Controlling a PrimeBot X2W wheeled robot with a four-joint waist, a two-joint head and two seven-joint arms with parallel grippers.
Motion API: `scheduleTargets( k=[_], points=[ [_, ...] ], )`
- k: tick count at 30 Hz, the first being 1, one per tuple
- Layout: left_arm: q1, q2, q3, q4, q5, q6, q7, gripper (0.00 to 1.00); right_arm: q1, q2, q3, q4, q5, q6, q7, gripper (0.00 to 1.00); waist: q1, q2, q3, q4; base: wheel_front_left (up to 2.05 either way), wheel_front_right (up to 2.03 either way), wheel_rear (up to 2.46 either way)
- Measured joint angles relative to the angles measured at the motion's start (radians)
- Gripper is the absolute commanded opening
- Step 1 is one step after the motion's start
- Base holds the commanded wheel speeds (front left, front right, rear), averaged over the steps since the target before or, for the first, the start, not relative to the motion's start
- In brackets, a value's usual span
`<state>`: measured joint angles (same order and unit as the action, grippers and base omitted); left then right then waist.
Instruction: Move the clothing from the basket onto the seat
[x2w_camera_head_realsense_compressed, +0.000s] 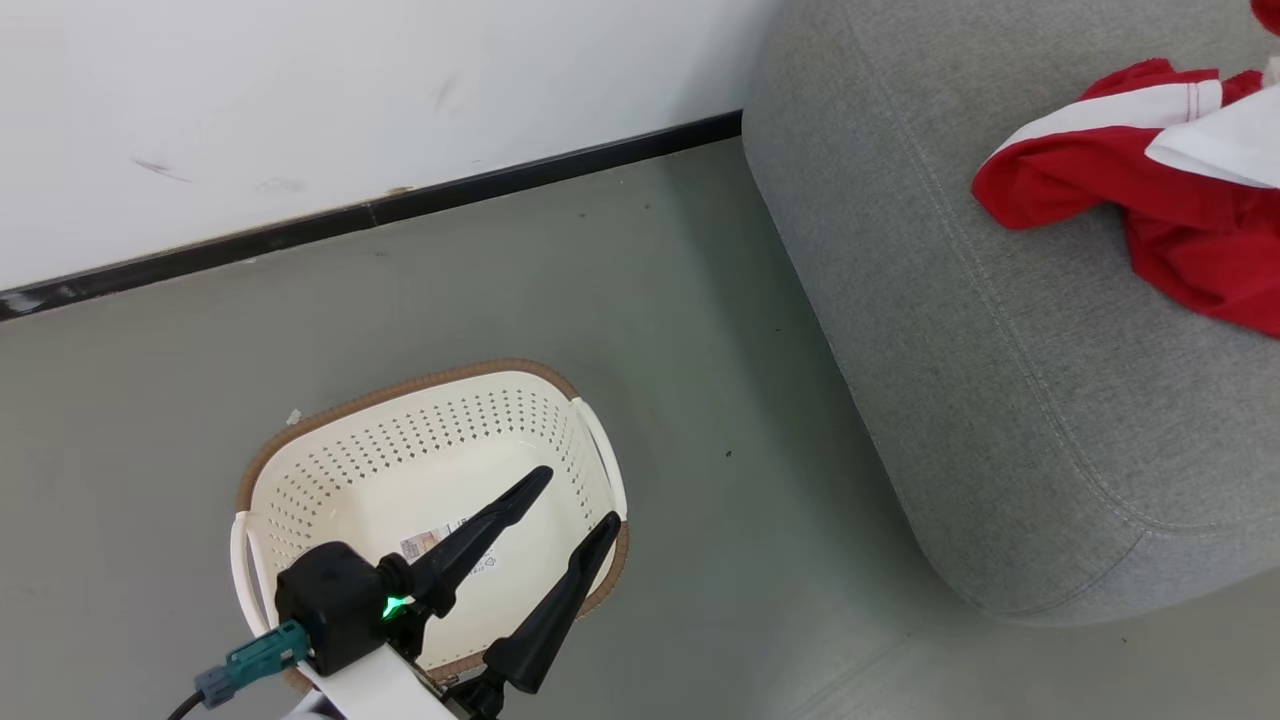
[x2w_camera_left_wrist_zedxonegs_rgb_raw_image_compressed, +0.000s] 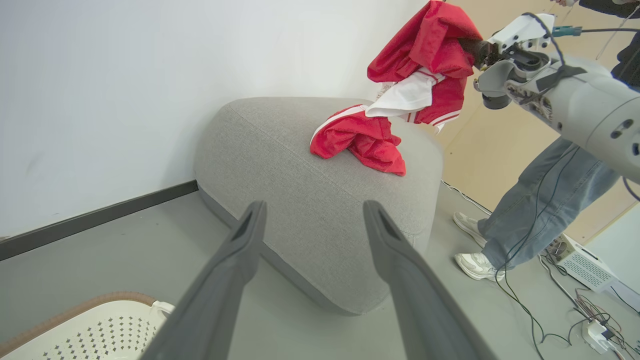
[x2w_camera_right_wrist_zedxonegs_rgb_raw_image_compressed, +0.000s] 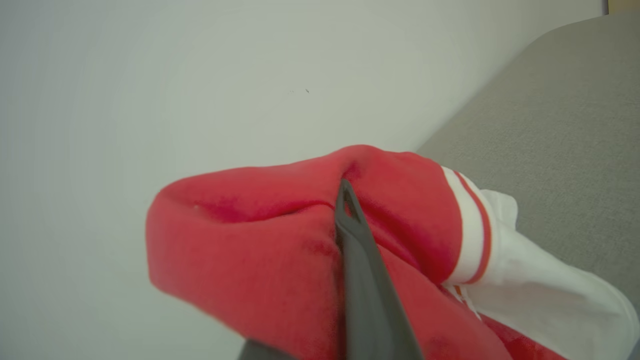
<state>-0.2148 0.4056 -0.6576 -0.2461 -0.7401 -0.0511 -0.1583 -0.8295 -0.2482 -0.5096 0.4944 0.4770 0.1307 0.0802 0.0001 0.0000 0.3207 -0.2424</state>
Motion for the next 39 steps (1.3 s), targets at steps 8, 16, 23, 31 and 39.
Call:
scheduleTargets(
  k=[8,16,23,31,39],
  points=[
    [-0.001,0.003,0.011,-0.005,-0.01,0.0,0.008,1.0,-0.067,-0.018,-0.079,0.031,-0.048,0.0,0.001,0.0,0.0,0.0,0.034,0.035,0.0,0.0,0.0],
    [-0.001,0.005,0.014,-0.023,-0.026,0.0,0.016,1.0,-0.129,-0.048,-0.098,0.048,-0.076,0.0,0.004,0.0,0.0,0.0,0.074,0.058,0.0,0.0,0.0],
    [-0.001,0.021,0.02,-0.035,-0.035,0.0,0.032,1.0,-0.137,-0.035,-0.098,0.044,-0.1,0.0,0.0,0.0,-0.0001,0.0,0.115,0.064,0.0,0.0,0.0],
    [-0.002,0.061,0.034,-0.057,-0.034,0.0,0.052,1.0,-0.118,-0.007,-0.109,0.051,-0.098,0.0,-0.012,0.0,0.0,0.0,0.165,0.054,0.0,0.0,0.0],
    [-0.015,0.08,0.059,-0.076,-0.033,0.0,0.052,1.0,-0.059,0.056,-0.101,0.061,-0.095,0.0,-0.056,0.0,-0.0001,0.0,0.21,0.031,0.0,0.0,0.0]
  ],
)
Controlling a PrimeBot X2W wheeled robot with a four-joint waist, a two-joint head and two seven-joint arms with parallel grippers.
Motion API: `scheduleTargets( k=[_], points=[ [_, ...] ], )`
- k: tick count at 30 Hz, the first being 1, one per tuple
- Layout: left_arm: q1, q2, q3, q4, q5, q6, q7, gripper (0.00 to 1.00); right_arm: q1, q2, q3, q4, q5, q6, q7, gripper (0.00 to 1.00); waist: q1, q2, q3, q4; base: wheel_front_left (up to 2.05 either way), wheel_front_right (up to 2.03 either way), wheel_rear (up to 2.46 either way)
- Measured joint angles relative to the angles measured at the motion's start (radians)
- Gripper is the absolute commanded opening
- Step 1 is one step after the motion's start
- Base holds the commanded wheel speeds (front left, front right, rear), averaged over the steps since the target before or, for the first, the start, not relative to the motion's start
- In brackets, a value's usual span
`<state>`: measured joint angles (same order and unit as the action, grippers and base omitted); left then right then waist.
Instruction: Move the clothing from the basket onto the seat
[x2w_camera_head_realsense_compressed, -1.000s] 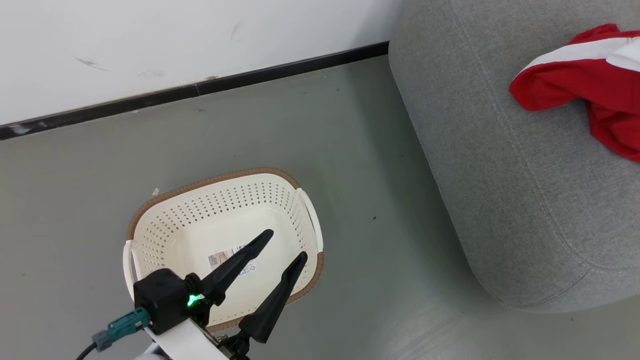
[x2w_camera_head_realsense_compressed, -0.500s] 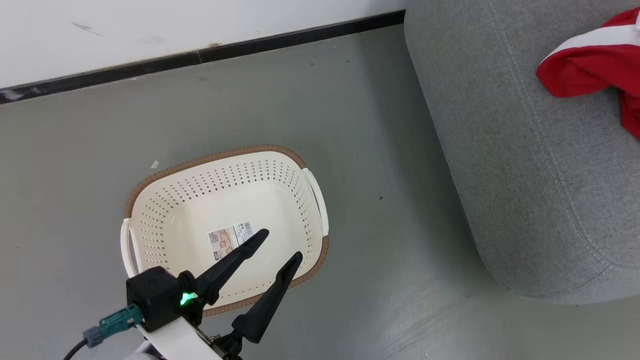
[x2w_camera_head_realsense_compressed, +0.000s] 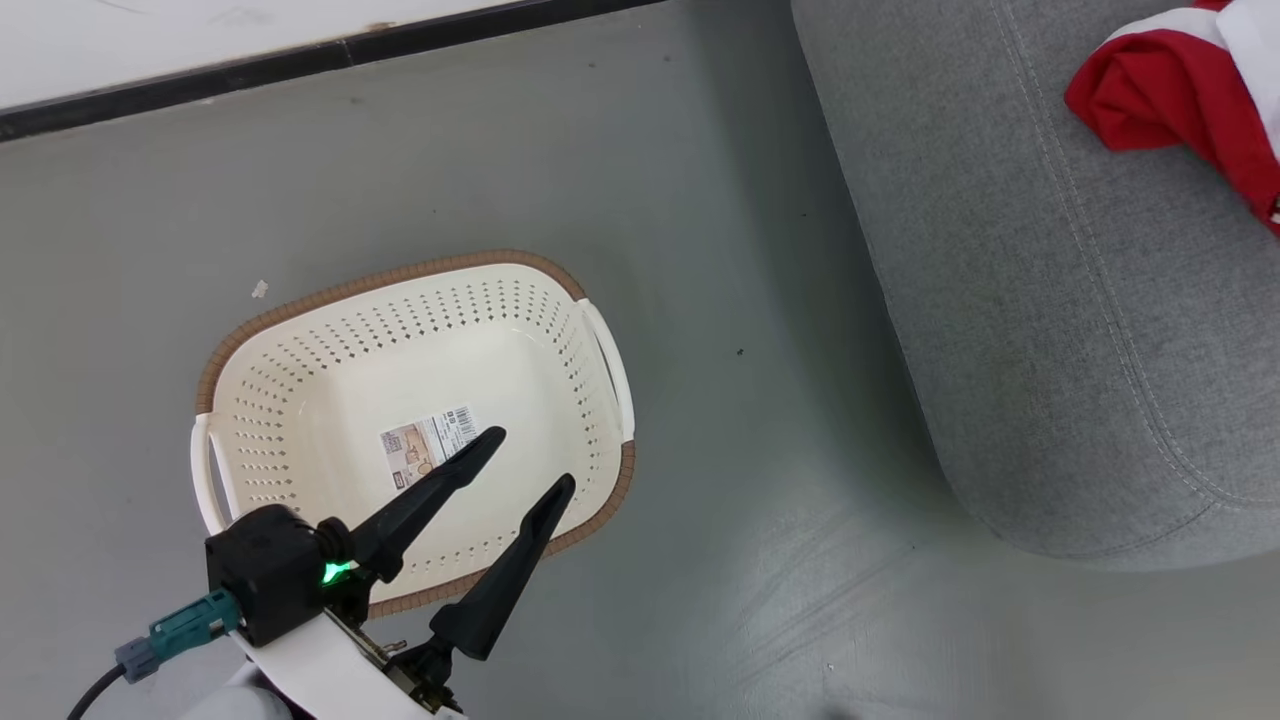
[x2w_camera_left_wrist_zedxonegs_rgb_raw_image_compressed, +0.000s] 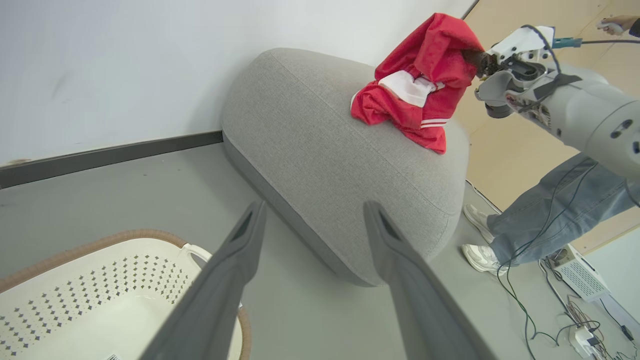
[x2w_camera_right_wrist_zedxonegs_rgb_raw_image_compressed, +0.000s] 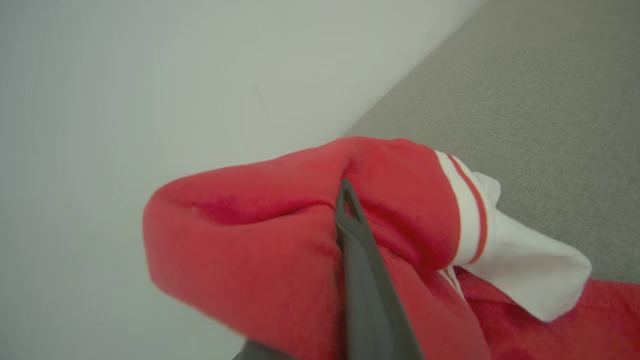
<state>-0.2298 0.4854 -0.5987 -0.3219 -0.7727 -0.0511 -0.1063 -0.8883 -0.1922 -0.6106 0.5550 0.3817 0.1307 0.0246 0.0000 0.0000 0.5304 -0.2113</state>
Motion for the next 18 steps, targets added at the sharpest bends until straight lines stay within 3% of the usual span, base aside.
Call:
scheduleTargets(
  k=[5,10,11,12,18],
  points=[
    [-0.005,0.008,0.016,-0.01,0.0,0.0,0.0,1.0,0.03,0.038,0.047,0.0,0.001,0.0,-0.032,0.0,0.0001,0.0,0.022,-0.017,0.0,0.0,0.0],
    [-0.005,0.017,0.029,-0.012,-0.003,0.001,-0.001,1.0,0.055,0.07,0.068,-0.007,0.016,0.0,-0.07,0.49,0.0,0.0,0.033,-0.041,0.0,0.0,0.0],
    [-0.005,0.017,0.031,-0.012,-0.003,0.001,-0.001,1.0,0.061,0.073,0.071,-0.01,0.016,0.0,-0.078,0.67,0.0,0.0,0.034,-0.046,0.0,0.0,0.0],
    [-0.005,0.017,0.034,-0.012,-0.003,0.001,-0.001,1.0,0.067,0.076,0.072,-0.012,0.019,0.0,-0.082,1.0,0.0,0.0,0.034,-0.051,0.0,0.0,0.0],
    [-0.005,0.016,0.04,-0.012,-0.011,0.0,-0.011,1.0,0.096,0.074,0.084,-0.016,0.031,0.0,-0.105,1.0,0.0,0.0,0.026,-0.08,0.0,0.0,0.0]
  ],
)
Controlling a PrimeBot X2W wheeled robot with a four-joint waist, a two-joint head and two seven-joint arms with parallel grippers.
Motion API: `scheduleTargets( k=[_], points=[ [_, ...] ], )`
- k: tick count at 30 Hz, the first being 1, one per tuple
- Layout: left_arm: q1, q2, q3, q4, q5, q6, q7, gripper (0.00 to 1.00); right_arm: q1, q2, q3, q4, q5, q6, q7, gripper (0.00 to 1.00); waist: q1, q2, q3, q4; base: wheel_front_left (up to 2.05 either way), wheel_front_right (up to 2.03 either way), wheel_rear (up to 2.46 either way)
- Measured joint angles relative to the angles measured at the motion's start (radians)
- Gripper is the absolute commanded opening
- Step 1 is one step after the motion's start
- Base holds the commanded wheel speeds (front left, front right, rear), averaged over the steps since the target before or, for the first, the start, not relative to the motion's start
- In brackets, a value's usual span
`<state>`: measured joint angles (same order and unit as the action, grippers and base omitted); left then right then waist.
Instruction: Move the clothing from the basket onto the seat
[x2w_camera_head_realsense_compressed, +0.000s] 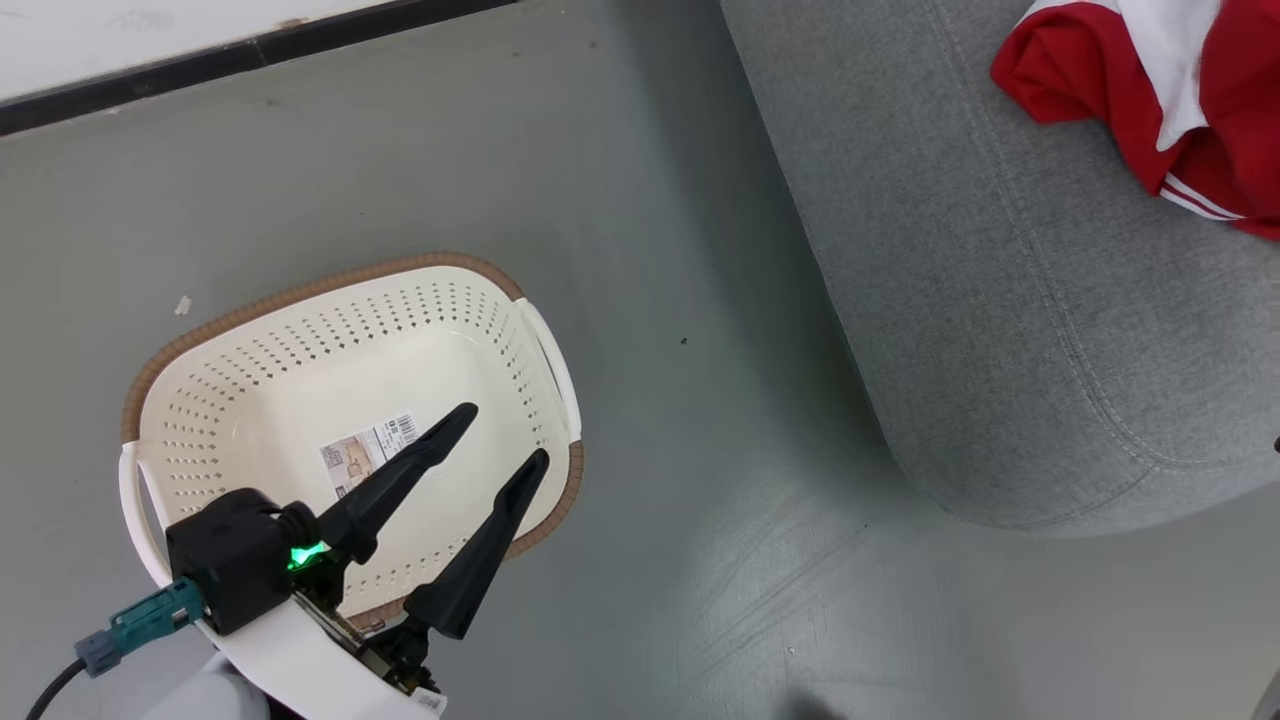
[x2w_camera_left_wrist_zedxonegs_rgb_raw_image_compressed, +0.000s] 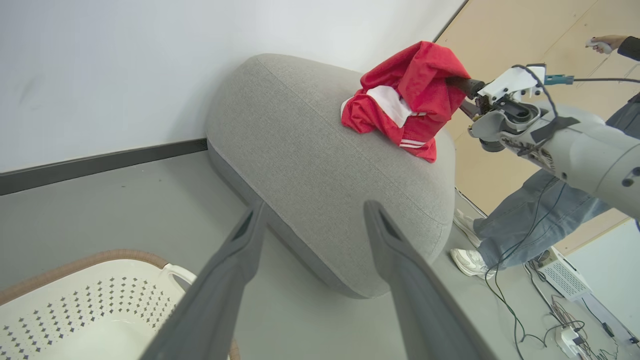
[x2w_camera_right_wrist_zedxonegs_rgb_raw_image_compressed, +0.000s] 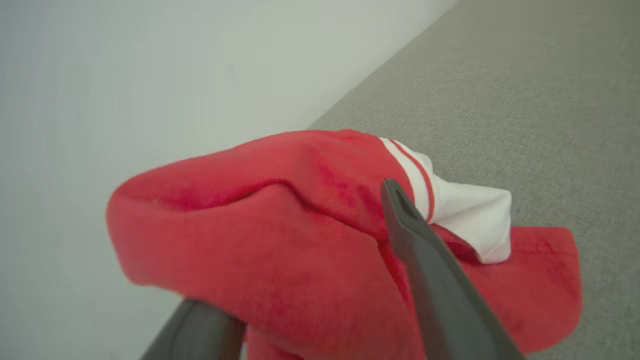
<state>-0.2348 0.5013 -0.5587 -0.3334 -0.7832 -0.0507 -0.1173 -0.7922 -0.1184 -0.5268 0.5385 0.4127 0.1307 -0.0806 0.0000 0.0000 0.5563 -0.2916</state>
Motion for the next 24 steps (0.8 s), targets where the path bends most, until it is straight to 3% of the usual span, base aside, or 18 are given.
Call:
scheduleTargets(
  k=[11,24],
  points=[
    [0.0,-0.022,0.007,0.021,-0.025,0.0,-0.028,1.0,0.068,-0.027,0.056,-0.04,0.01,0.0,-0.027,1.0,0.0,0.0,-0.047,-0.03,0.0,0.0,0.0],
    [0.001,-0.042,0.007,0.052,-0.034,0.0,-0.051,1.0,0.212,-0.013,0.106,-0.077,0.057,0.0,-0.052,1.0,0.0,0.0,-0.118,-0.045,0.0,0.0,0.0]
  ],
)
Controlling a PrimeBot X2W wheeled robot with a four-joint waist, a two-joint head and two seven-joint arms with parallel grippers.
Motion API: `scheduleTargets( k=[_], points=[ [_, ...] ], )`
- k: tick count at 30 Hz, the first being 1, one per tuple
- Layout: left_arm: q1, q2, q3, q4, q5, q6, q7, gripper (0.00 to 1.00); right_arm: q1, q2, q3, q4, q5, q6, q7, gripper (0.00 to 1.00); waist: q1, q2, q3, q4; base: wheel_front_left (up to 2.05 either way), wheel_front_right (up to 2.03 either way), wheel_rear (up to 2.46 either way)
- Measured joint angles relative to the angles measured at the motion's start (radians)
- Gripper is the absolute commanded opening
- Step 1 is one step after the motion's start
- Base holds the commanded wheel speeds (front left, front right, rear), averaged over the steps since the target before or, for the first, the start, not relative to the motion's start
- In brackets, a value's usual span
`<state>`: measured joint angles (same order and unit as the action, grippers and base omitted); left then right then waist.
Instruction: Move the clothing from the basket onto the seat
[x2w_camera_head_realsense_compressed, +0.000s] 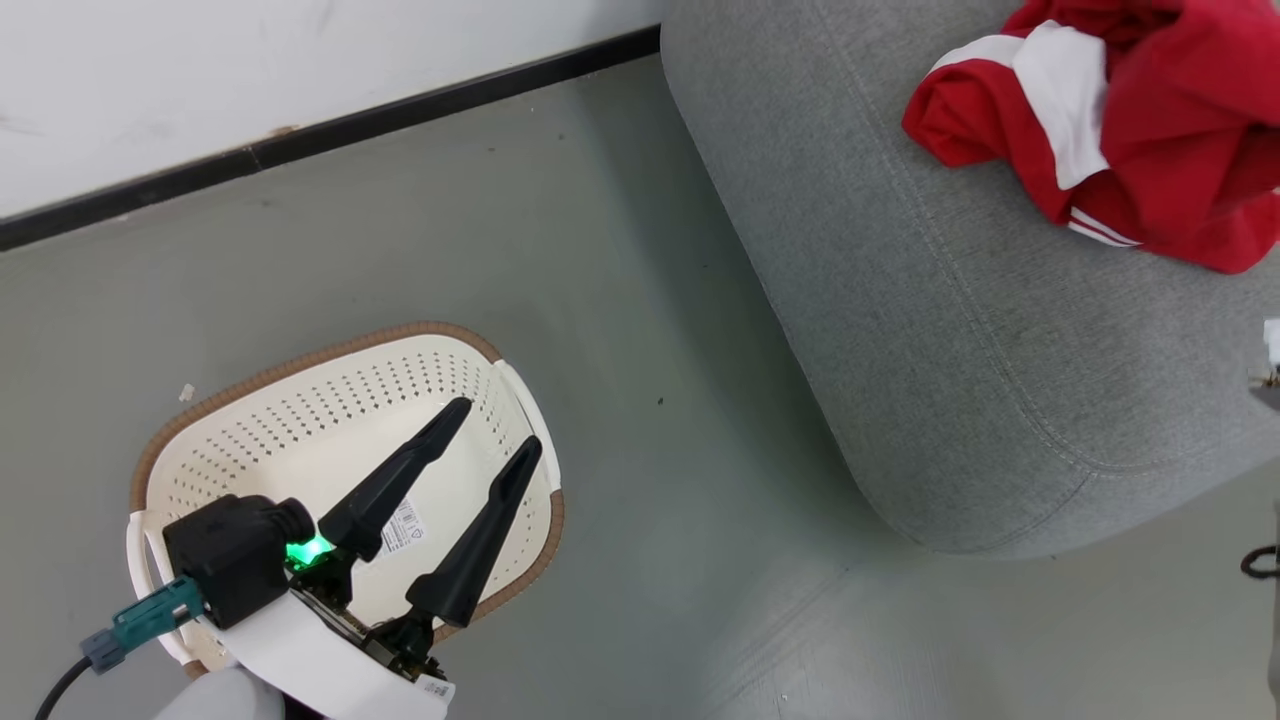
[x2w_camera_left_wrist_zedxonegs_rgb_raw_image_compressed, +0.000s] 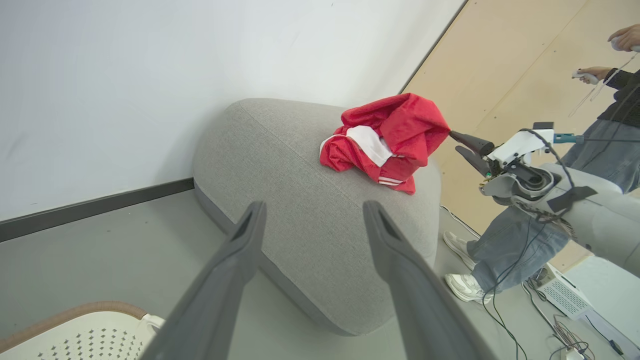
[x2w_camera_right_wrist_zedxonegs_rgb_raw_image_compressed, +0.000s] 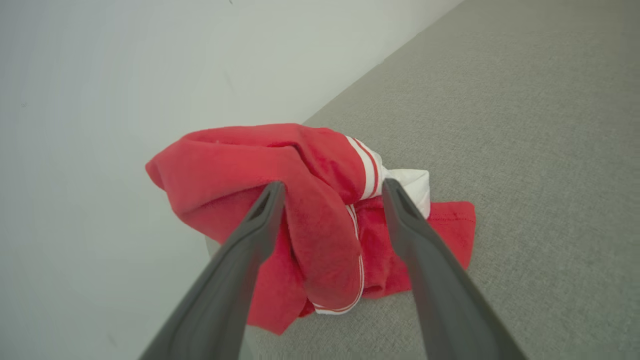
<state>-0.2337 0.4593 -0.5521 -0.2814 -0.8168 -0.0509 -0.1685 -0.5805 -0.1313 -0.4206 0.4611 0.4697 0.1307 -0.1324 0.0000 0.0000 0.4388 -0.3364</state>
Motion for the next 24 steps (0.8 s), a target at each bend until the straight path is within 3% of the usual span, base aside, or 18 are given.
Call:
scheduleTargets(
  k=[17,24],
  points=[
    [0.021,-0.016,-0.003,0.026,-0.007,0.006,-0.009,1.0,0.13,0.004,-0.016,-0.028,0.05,0.0,-0.019,1.0,0.0,0.0,-0.073,-0.025,0.0,0.0,0.0],
    [0.04,-0.029,0.009,0.045,-0.01,0.023,-0.028,1.0,0.195,-0.009,0.05,-0.054,0.006,0.0,-0.046,1.0,0.0,0.0,-0.102,-0.026,0.0,0.0,0.0]
  ],
)
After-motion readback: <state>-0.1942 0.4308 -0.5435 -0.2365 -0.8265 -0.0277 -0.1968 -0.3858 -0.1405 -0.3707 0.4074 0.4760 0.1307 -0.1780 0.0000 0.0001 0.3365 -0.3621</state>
